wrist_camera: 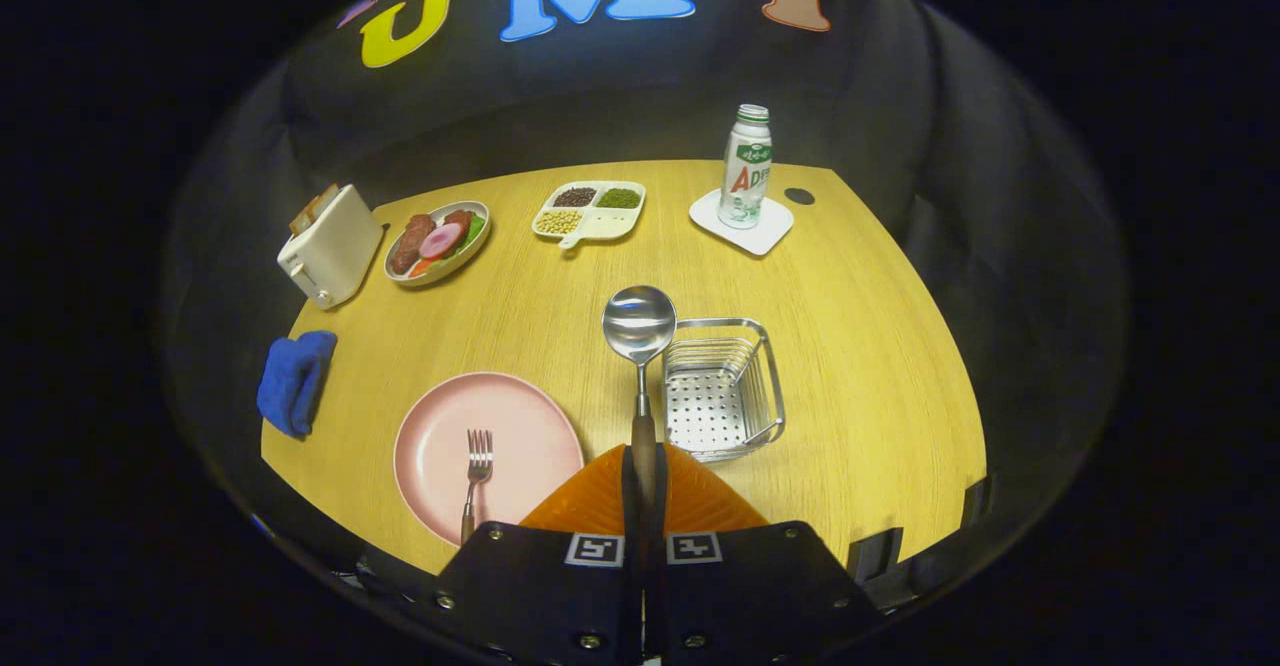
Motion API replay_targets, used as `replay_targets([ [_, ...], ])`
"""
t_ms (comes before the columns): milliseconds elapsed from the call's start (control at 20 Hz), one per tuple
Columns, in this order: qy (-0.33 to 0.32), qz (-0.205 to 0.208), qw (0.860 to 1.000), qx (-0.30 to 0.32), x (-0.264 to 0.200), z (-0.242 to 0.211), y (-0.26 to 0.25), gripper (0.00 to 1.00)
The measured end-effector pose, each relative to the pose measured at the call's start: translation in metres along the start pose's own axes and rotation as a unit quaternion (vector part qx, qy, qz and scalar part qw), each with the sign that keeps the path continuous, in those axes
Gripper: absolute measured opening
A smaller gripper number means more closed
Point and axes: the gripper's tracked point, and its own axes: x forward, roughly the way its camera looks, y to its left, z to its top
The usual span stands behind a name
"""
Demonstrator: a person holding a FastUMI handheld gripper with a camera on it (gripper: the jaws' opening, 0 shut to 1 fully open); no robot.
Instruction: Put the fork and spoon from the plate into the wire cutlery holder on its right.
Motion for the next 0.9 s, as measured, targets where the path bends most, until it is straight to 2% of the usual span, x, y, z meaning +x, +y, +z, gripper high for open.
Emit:
replay_targets([
  [300,0.041,-0.015,0.999,-0.006,-0.006,-0.004,-0.037,0.01],
  [900,0.153,-0.022,0.987,-0.037,0.010,-0.027,-0.047,0.02],
])
